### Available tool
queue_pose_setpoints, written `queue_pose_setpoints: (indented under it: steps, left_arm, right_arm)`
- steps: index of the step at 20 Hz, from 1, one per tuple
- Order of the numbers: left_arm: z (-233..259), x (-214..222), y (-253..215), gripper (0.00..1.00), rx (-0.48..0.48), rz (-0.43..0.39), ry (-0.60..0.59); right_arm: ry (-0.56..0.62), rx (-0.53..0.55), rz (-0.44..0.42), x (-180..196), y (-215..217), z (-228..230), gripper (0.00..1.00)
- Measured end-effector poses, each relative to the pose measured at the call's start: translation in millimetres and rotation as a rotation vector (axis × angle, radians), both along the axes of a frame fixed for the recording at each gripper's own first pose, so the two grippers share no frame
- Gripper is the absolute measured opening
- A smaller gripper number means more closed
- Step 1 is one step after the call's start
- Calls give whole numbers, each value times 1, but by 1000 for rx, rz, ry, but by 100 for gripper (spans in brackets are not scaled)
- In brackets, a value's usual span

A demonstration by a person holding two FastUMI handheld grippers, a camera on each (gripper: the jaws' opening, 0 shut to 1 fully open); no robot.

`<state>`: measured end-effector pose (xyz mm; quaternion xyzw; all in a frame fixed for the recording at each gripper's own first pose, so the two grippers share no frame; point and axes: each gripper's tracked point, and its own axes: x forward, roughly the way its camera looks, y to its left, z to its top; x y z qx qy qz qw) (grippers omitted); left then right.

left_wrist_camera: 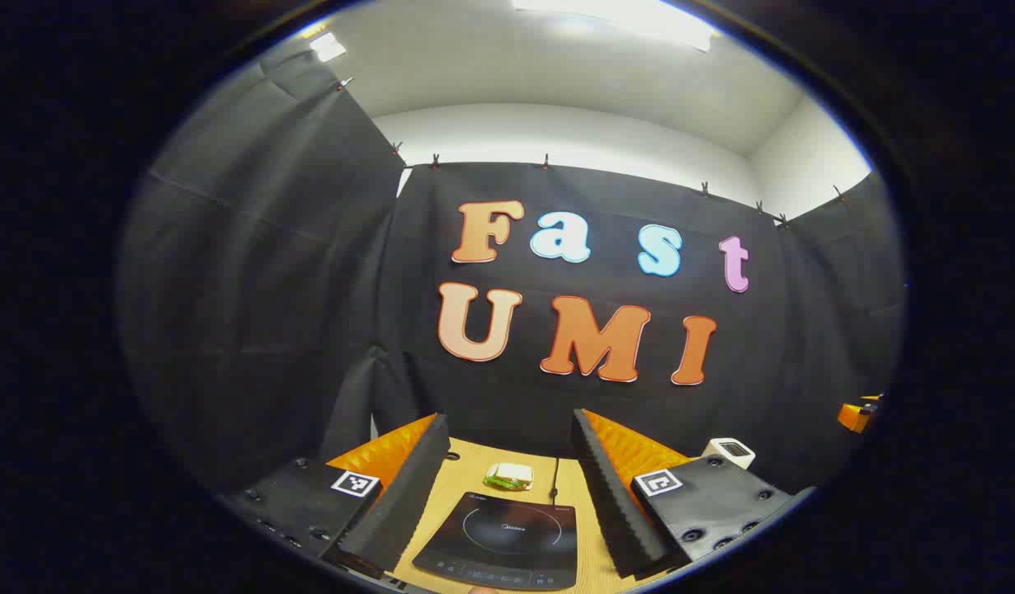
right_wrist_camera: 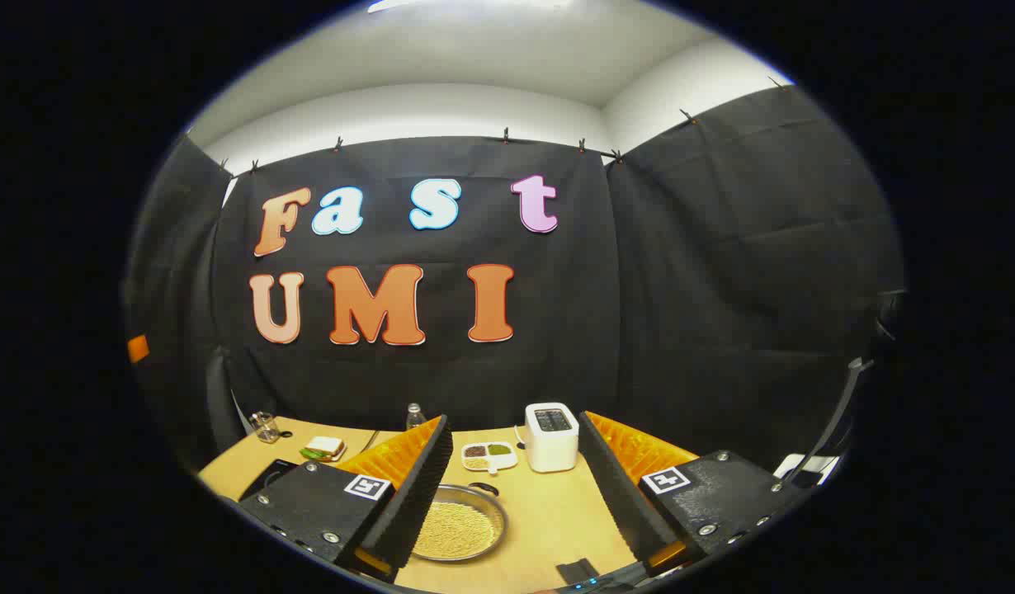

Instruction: First push the handle of the pot to place it horizontally, then grasp the pot with both hands and set it on the induction cooktop.

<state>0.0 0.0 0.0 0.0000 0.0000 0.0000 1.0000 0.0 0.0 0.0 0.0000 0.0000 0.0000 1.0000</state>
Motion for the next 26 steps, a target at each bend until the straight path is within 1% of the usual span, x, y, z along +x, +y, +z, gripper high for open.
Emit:
queue_pose_setpoints:
  steps: [1, 2, 3, 4, 5, 9, 10, 11, 12, 13, 14, 15, 17, 18, 19, 20, 23, 26]
  left_arm:
    - [-2, -3, 6, 97, 0, 9, -6]
    - [-3, -2, 12, 97, 8, 16, -5]
    - [-4, -2, 18, 96, 17, 20, 8]
    - [-2, -2, 20, 97, 20, 6, 14]
    - [5, -1, 22, 98, 19, -12, 6]
    - [9, -1, 41, 97, -7, -50, -11]
    - [5, -2, 45, 97, -17, -64, -8]
    - [-1, -2, 51, 97, -18, -68, 10]
    - [-12, -3, 59, 96, -7, -58, 62]
    - [-18, -5, 63, 97, 10, -62, 89]
    - [-15, -5, 65, 97, 28, -67, 72]
    - [-5, 2, 70, 98, 41, -63, 51]
    - [-3, 5, 70, 97, 41, -61, 41]
    - [-2, 7, 64, 97, 30, -81, 34]
    - [-1, 8, 61, 97, 23, -96, 30]
    - [-2, 11, 61, 97, 26, -97, 33]
    - [-2, 22, 71, 97, 37, -56, 31]
    - [-6, 24, 74, 98, 48, -37, 34]
  right_arm:
    - [-5, 6, 16, -3, 7, 0, 100]
    - [-8, 16, 21, -5, 13, 0, 100]
    - [-5, 22, 22, -7, 20, -2, 95]
    - [5, 22, 31, -9, 28, -7, 100]
    - [10, 23, 38, -11, 36, -8, 95]
    - [0, 58, 48, -24, 66, -10, 95]
    - [-12, 64, 46, -29, 71, -12, 100]
    - [-14, 65, 26, -30, 72, -13, 95]
    - [8, 63, 21, -32, 76, -21, 95]
    - [25, 56, 47, -35, 86, -26, 95]
    - [30, 46, 56, -39, 92, -26, 95]
    - [29, 34, 44, -40, 90, -25, 95]
    - [31, 33, 32, -40, 87, -24, 95]
    - [29, 40, 36, -41, 90, -22, 100]
    - [31, 51, 34, -42, 90, -22, 95]
    - [32, 62, 32, -40, 90, -23, 95]
    - [33, 69, 30, -36, 92, -24, 95]
    - [59, 48, 30, -31, 91, -32, 95]
